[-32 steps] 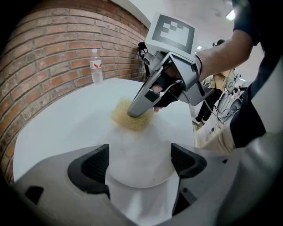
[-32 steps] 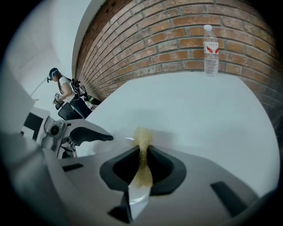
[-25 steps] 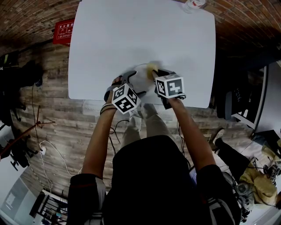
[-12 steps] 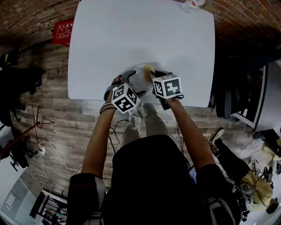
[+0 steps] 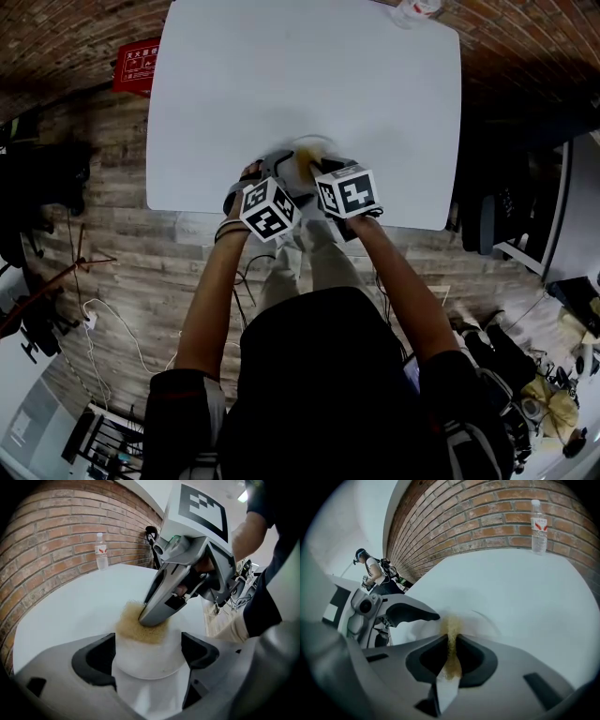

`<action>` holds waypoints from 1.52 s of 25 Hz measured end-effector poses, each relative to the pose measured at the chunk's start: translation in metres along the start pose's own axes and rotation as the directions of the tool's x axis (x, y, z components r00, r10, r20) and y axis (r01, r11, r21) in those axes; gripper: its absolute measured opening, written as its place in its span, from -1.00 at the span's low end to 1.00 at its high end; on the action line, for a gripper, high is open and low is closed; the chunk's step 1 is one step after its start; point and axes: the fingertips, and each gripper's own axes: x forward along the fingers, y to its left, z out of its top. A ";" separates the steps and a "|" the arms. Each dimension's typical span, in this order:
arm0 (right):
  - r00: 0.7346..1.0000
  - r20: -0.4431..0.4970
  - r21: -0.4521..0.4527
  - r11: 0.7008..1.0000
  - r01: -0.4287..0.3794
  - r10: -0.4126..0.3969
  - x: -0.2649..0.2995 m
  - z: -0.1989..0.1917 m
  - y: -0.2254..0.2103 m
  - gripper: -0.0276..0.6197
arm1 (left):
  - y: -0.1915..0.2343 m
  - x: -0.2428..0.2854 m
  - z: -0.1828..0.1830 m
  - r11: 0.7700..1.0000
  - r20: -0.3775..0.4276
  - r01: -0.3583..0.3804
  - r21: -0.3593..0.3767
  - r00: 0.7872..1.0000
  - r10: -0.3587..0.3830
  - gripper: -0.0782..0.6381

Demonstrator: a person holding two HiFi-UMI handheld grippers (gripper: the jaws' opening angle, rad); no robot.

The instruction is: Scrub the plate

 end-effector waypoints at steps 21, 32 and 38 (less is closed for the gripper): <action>0.998 -0.031 -0.024 0.998 -0.050 0.049 0.006 -0.009 0.025 -0.77 | 0.000 -0.002 0.000 1.000 0.007 0.000 0.001 1.000 0.000 0.38; 0.998 -0.048 -0.008 0.999 -0.042 0.042 0.003 -0.011 0.018 -0.77 | -0.001 -0.002 0.000 1.000 0.001 0.001 0.001 1.000 -0.001 0.38; 0.999 -0.037 0.010 1.000 -0.020 0.020 0.001 -0.009 0.008 -0.77 | 0.000 -0.002 -0.001 1.000 0.001 0.001 0.000 1.000 -0.001 0.38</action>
